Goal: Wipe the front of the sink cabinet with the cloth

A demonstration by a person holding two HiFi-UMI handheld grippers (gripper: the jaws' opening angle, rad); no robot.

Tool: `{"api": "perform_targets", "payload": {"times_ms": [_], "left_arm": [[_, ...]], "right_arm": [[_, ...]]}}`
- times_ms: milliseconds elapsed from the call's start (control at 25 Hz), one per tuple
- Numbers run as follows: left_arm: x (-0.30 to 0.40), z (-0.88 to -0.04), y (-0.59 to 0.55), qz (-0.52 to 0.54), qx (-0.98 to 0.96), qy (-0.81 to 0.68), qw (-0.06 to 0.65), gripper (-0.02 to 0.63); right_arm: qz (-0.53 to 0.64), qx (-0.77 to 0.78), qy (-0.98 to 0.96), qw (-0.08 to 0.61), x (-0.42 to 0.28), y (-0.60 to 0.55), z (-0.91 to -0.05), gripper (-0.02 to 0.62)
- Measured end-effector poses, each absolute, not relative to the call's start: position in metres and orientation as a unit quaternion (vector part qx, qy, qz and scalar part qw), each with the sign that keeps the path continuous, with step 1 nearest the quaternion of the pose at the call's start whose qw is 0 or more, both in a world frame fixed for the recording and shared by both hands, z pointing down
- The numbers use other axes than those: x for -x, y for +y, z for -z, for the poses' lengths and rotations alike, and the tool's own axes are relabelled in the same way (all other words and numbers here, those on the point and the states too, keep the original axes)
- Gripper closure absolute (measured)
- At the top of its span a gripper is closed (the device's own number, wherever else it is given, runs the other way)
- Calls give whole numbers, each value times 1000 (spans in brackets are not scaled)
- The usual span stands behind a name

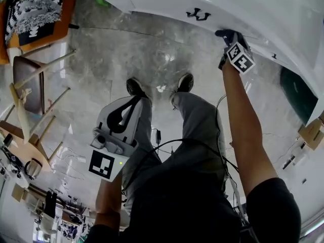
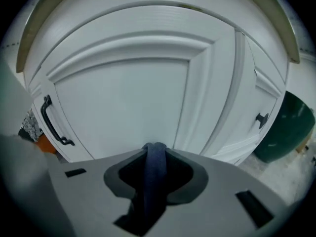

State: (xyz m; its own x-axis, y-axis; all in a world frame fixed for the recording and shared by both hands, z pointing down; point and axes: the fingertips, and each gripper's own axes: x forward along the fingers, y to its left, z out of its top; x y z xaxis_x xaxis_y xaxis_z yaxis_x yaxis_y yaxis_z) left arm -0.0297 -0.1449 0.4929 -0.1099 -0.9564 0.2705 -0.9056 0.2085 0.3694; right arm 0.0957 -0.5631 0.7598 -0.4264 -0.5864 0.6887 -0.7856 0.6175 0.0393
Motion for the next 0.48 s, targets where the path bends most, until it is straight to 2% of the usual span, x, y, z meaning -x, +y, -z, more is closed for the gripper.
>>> {"api": "perform_targets", "payload": {"times_ms": [160,400,480], "left_arm": [[25,-511,-132,59,-617,-747,240,601],[33,-548,-109,39,-604,-753,259,601],[32,-558,-108,33,-604,-752,262,601]], "right_arm": [[-153,-425,-822,348,-87,-555,-791,505],[-226,-360,-835,349,9,-472,-871,505],[-243,-357,-832,348,16,-464,-890,506]]}}
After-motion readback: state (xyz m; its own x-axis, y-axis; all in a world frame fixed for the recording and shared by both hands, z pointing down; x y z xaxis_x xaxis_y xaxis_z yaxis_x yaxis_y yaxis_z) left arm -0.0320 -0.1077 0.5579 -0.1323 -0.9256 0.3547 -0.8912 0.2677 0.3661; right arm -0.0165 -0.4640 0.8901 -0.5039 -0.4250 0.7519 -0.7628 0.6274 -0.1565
